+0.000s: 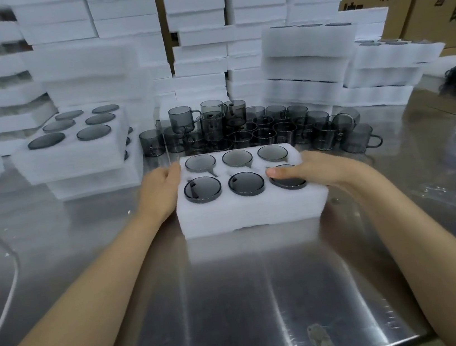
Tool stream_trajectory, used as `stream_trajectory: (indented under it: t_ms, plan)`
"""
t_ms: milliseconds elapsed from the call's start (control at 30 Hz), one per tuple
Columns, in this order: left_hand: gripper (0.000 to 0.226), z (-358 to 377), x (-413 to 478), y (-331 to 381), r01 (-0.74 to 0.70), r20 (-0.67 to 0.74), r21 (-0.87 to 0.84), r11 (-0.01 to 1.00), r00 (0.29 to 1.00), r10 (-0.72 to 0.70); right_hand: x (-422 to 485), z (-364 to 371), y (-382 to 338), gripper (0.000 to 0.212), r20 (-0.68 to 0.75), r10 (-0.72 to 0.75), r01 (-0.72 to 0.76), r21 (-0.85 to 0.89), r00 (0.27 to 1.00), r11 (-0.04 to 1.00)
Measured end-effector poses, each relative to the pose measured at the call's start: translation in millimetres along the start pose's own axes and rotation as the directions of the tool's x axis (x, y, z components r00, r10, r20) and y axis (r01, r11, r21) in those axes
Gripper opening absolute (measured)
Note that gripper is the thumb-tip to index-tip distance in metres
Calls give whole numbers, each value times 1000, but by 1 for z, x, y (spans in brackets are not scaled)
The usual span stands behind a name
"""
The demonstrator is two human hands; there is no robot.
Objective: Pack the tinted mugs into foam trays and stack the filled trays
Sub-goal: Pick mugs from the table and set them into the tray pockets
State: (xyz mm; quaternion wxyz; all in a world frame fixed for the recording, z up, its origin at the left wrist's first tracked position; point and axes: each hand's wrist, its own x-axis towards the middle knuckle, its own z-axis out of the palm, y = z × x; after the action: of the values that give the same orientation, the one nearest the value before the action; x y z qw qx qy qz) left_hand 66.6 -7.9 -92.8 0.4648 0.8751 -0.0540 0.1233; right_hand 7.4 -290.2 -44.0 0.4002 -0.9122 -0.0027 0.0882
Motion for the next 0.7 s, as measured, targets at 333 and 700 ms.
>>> stream_trajectory:
  t_ms: [333, 700]
  plan:
    - [63, -3, -3, 1, 94, 267, -644, 759, 958, 108, 5, 6, 20, 69, -210, -217, 277, 320, 953, 906]
    - [96, -9, 8, -11, 138, 373, -678, 722, 911, 176, 14, 23, 16, 66, -231, -427, 485, 451, 874, 749]
